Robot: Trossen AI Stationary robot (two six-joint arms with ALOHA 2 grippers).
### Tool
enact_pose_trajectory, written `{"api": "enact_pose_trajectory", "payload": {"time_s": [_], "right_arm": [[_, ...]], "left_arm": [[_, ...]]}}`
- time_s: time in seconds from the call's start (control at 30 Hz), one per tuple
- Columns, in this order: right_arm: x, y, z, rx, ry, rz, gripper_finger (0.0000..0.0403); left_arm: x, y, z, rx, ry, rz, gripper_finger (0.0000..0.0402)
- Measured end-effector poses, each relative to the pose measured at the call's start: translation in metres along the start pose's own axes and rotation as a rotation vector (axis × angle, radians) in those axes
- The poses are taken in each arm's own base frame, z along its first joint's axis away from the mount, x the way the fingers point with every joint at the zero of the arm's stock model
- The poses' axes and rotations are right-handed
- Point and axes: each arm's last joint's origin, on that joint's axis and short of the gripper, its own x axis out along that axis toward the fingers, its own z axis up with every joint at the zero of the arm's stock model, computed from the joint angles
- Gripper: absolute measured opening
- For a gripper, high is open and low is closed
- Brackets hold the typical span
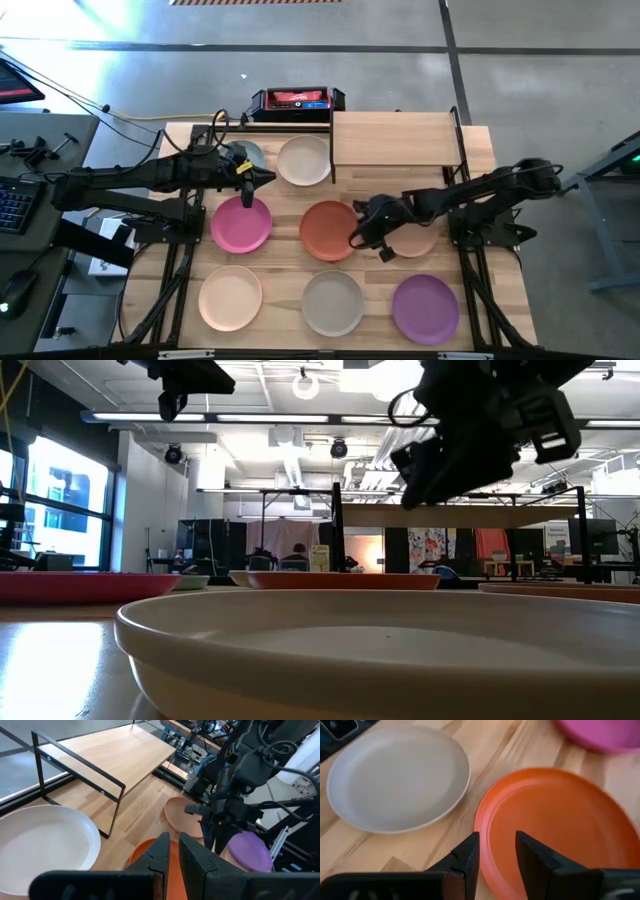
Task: Place and stack plates onto a shelf
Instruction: Put the orange plate on the shelf
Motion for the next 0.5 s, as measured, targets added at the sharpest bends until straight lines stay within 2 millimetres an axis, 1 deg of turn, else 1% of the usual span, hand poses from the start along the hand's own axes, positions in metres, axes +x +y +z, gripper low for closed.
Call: {"api": "enact_pose_trajectory", "payload": {"time_s": [0.07, 0.23, 0.5], "right_arm": [[0.004, 0.001, -0.002, -0.001, 0.014, 0.015, 0.0108], [0.012, 0.007, -0.005, -0.064, 0.035, 0.043, 0.0108], [0.018, 0.014, -0.005, -0.085, 0.054, 0.041, 0.0108]], "left_arm": [[0.000, 0.000, 0.000, -0.001, 0.000, 0.001, 0.0028], [0.000, 0.000, 0.000, -0.001, -0.001, 0.004, 0.0028], [0.000, 0.000, 0.000, -0.001, -0.001, 0.004, 0.0028]]}}
